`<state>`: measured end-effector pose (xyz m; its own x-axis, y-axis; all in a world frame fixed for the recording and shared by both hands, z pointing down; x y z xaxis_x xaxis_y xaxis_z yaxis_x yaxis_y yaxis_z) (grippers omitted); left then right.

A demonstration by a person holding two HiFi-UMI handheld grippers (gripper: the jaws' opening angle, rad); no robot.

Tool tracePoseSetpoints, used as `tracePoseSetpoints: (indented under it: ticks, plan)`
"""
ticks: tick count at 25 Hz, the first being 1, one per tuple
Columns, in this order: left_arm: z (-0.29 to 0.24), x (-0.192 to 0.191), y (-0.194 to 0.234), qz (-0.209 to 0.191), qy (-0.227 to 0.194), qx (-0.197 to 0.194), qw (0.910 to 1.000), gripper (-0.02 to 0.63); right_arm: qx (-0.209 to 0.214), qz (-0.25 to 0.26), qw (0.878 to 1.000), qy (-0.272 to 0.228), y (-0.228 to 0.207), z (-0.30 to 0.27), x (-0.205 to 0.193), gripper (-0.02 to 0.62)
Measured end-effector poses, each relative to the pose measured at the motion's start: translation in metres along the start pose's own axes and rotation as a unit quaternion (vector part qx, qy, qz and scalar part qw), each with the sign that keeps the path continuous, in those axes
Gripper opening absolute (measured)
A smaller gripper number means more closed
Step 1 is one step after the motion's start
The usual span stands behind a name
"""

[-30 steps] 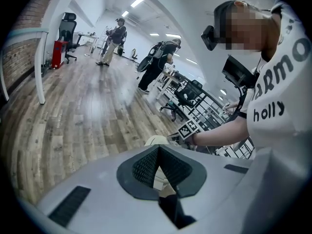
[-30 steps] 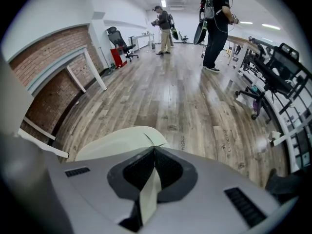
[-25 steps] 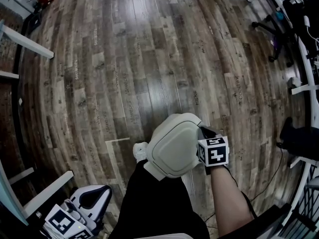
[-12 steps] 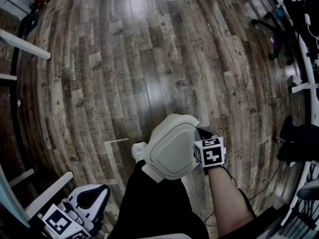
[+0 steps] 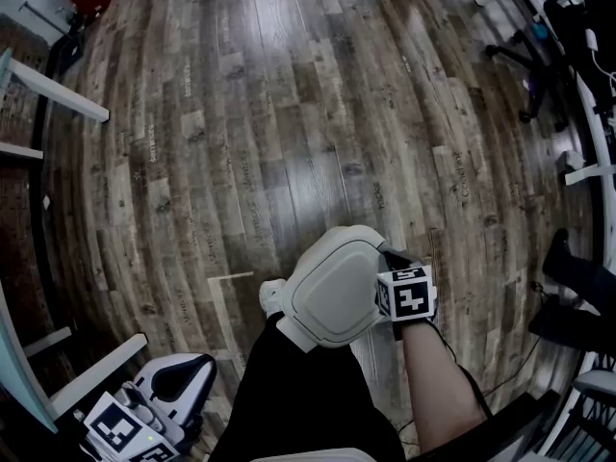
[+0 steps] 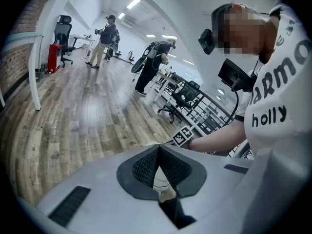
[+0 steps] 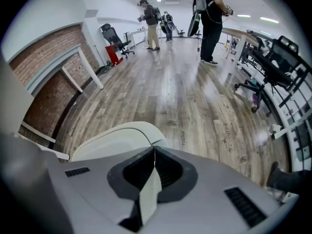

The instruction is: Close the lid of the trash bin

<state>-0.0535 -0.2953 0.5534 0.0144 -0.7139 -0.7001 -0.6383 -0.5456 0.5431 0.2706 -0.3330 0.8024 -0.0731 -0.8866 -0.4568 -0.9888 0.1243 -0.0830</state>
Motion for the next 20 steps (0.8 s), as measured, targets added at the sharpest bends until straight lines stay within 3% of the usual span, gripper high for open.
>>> tracePoseSetpoints:
  ticks: [7, 12, 16, 20]
  plan:
    - [0.007, 0.022, -0.033, -0.012, -0.040, -0.001, 0.9991, 0.005, 0.024, 0.003, 0.999, -0.040, -0.001, 0.065, 0.018, 0.009]
    - [0.008, 0.064, -0.074, -0.052, -0.097, -0.019, 0.9937, 0.005, 0.045, 0.003, 0.991, -0.128, -0.010, 0.151, 0.057, 0.009]
    - [0.015, 0.106, -0.112, -0.084, -0.151, -0.036, 0.9843, 0.005, 0.098, -0.021, 0.972, -0.213, 0.005, 0.230, 0.097, 0.009]
    - [0.021, 0.137, -0.153, -0.109, -0.197, -0.058, 0.9725, 0.005, 0.166, -0.024, 0.940, -0.298, 0.033, 0.312, 0.142, 0.009]
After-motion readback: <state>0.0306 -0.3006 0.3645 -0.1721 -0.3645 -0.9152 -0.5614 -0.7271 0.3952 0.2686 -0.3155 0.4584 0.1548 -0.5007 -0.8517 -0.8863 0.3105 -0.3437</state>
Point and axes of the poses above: the fingertips, and each gripper's own axes: z backward along the fingers, y to its left, x out of its top, the point moved 3 cm from there along z, backward along the fingers, and after that the axes turned 9 degrees about -y, right-handed, at the moved point
